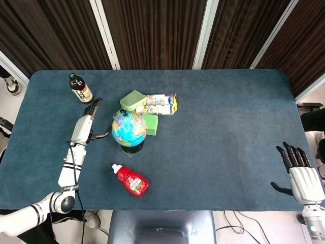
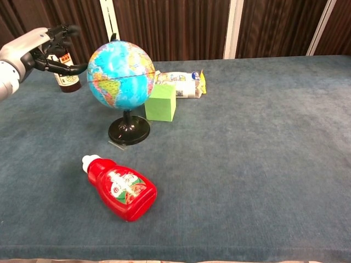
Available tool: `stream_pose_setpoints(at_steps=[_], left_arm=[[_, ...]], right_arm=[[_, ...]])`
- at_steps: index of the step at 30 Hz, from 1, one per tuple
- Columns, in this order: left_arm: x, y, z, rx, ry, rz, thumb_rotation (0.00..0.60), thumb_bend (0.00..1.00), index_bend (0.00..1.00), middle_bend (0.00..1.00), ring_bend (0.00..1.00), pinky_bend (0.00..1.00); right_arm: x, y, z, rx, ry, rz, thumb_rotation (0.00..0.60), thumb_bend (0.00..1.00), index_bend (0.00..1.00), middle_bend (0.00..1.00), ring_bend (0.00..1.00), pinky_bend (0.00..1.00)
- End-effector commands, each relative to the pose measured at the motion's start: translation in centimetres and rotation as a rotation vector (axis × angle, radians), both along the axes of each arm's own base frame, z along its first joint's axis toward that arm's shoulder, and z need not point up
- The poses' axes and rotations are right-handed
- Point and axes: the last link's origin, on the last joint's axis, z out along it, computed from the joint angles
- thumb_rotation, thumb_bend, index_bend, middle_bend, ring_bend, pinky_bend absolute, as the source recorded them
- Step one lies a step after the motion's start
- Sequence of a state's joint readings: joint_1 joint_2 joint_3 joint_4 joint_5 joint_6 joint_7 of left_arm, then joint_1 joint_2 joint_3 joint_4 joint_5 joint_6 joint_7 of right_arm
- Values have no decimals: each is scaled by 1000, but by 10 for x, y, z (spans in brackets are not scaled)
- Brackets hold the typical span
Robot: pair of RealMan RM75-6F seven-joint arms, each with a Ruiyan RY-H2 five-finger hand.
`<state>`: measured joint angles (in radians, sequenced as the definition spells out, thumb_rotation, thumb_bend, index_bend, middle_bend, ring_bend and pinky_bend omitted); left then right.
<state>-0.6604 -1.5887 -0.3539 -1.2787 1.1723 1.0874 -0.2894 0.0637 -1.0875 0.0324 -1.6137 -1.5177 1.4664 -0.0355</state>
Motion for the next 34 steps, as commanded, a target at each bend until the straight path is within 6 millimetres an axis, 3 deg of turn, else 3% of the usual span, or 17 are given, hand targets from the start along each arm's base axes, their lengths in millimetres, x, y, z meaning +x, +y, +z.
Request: stream_pose_setpoints(at_steps=[1,6,10,14,17,22,26,34], left_arm=[[-11,-2,5,1,2,18,600,317,0,0,0,39],[-41,-17,24,8,12,24,600,321,0,0,0,40],[-59,-48,47,63,64,-34,600,323,0,0,0,40],[-82,-96,72,76,202,-85,600,321,0,0,0,37],[-100,-148,90,61,326,-97,600,321,0,0,0,34],[-126,-213,105,53,409,-92,600,329,0,0,0,8],[-144,-233,105,69,411,-63,600,342,0,0,0,0],[-151,-229,101,92,476,-58,600,346,0,0,0,0]], right_arm=[[0,1,1,-2,-1,3,600,52,0,0,0,0],[2,3,0,0,1,10,600,53,0,0,0,0],[3,3,-3,11,7,13,600,52,0,0,0,0],[4,5,-4,13,8,20,600,53,0,0,0,0],[6,5,-6,12,8,25,600,53,0,0,0,0],[9,6,-9,26,12,38,600,53,0,0,0,0],[10,6,-12,28,17,41,600,53,0,0,0,0],[11,8,-13,29,22,47,600,52,0,0,0,0]])
